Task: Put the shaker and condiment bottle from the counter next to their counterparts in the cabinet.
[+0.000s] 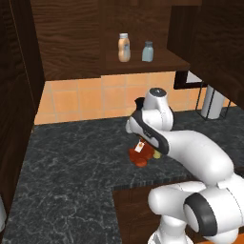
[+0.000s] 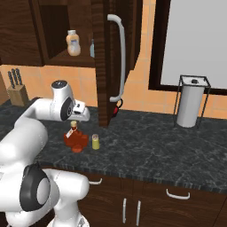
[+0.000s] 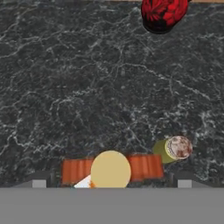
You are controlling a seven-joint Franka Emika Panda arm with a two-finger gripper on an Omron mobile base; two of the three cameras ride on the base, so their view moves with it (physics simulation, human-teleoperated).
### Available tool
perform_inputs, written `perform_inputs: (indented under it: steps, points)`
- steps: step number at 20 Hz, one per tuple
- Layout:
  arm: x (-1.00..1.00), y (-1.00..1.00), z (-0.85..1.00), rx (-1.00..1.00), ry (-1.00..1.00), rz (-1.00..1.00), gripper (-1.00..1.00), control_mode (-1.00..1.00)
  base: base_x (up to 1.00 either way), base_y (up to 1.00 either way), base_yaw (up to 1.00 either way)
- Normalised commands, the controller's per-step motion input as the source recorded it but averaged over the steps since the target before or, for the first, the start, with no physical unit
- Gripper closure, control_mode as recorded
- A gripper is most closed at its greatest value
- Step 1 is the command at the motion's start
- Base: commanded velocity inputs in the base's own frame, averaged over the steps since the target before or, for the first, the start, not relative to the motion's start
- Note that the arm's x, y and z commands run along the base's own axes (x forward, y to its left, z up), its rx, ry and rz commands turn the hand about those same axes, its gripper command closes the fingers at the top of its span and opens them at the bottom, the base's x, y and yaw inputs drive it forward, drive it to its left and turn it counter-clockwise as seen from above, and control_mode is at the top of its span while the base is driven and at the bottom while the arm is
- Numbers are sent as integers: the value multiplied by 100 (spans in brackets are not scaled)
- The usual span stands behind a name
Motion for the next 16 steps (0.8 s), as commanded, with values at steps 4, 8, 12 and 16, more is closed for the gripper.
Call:
perform_inputs:
  steps: [4,8,12,16]
  points:
    - [16,0,-13,0,1,0,-100,-100,0,0,0]
    - [0,0,-26,0,0,0,-100,-100,0,0,0]
    - [0,0,-31,0,0,0,-100,-100,0,0,0]
    - [0,0,-40,0,1,0,-100,-100,0,0,0]
